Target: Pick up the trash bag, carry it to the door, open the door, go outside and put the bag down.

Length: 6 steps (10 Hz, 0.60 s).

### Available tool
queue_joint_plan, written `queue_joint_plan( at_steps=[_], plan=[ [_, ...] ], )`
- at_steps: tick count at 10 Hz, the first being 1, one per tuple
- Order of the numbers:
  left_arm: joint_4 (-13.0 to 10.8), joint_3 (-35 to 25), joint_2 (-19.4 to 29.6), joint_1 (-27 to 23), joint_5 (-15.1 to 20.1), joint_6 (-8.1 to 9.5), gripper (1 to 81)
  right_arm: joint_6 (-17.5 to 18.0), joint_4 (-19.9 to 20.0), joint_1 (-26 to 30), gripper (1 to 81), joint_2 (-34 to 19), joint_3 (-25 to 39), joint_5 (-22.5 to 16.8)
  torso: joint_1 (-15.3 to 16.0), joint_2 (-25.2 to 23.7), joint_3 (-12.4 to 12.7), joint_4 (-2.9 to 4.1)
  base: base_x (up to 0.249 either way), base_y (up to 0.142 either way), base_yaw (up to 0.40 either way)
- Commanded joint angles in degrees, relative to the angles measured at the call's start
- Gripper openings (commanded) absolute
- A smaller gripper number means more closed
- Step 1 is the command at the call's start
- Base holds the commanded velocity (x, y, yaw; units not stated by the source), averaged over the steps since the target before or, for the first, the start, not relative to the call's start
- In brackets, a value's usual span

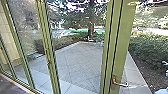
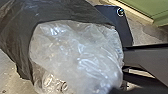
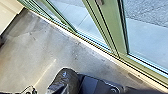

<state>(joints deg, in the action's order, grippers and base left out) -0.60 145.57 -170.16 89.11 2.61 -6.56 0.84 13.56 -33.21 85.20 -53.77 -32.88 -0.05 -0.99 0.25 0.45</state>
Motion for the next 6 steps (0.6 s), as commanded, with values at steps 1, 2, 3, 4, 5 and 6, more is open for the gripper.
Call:
queue_joint_plan(
  at_steps=[1,2,3,4,5,6],
  plan=[
    [0.5,0.5,-0.3,-2.3,3.5,0.05,1.0,5.1,2.0,12.6,81.1,-2.1,-3.6,-12.3,0.1,0.0,0.0,0.00,0.000,0.000,0.000],
    [0.5,0.9,-0.5,-2.3,3.5,0.05,1.0,6.1,2.0,13.8,81.1,-1.6,-4.2,-13.2,0.1,0.0,0.0,0.00,0.000,0.000,0.000],
    [0.5,1.0,-0.6,-2.3,3.5,-0.03,1.0,7.2,2.0,15.1,81.1,-1.1,-4.8,-13.9,0.1,0.0,0.0,0.00,0.000,0.000,0.000],
    [0.4,1.0,-0.7,-2.4,3.5,-0.03,1.0,8.6,2.0,16.3,81.1,0.1,-6.1,-15.0,0.1,0.0,0.0,0.00,0.000,0.000,0.000],
    [0.4,1.0,-0.7,-2.4,3.5,-0.03,1.0,9.4,2.0,17.5,81.1,1.2,-7.2,-16.1,0.1,0.0,0.0,0.00,0.000,0.000,0.000],
    [0.4,1.0,-0.7,-2.4,3.5,-0.03,1.0,10.4,2.0,19.4,81.1,3.2,-9.6,-18.2,0.1,0.0,0.0,0.00,0.000,0.000,0.000]
  ],
)
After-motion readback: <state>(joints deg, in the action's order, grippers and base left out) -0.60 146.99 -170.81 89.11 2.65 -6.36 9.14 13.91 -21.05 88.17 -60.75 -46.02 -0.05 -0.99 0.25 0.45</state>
